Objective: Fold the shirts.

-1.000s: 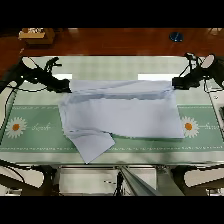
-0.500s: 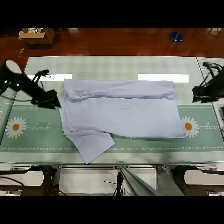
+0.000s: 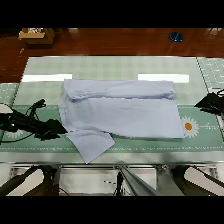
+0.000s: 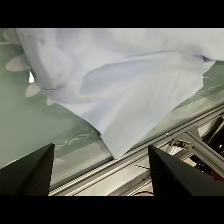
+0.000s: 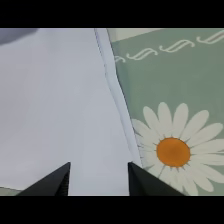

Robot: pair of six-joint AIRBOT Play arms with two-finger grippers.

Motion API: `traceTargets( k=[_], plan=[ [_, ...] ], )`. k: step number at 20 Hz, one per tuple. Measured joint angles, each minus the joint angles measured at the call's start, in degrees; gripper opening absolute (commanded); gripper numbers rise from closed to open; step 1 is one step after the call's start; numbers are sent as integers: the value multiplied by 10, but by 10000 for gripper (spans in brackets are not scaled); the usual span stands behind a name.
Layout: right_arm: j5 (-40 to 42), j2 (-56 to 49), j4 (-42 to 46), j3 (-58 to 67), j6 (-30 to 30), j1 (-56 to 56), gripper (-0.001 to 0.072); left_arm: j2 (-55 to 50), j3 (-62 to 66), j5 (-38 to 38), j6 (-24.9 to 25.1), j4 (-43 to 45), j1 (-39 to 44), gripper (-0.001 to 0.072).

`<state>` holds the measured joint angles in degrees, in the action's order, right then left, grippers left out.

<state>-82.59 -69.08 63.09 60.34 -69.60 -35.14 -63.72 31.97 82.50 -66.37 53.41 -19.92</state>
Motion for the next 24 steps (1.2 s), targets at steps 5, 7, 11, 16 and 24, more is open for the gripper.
traceTargets(
  k=[5, 7, 11, 16, 24],
  plan=[
    [6, 12, -52, -13, 13, -15, 438, 0, -29, -12, 13, -21, -8, 690],
    [7, 13, -60, -14, 17, -16, 438, -4, -38, -15, 15, -25, -9, 682],
    [7, 14, -60, -16, 19, -18, 438, -10, -64, -44, 15, -31, 2, 661],
    [-7, 14, -60, -16, 19, -18, 438, -11, -80, -130, 14, -70, 68, 257],
    [-34, 27, -22, -17, 2, -19, 480, -11, -83, -189, 13, -118, 134, 17]
  ],
)
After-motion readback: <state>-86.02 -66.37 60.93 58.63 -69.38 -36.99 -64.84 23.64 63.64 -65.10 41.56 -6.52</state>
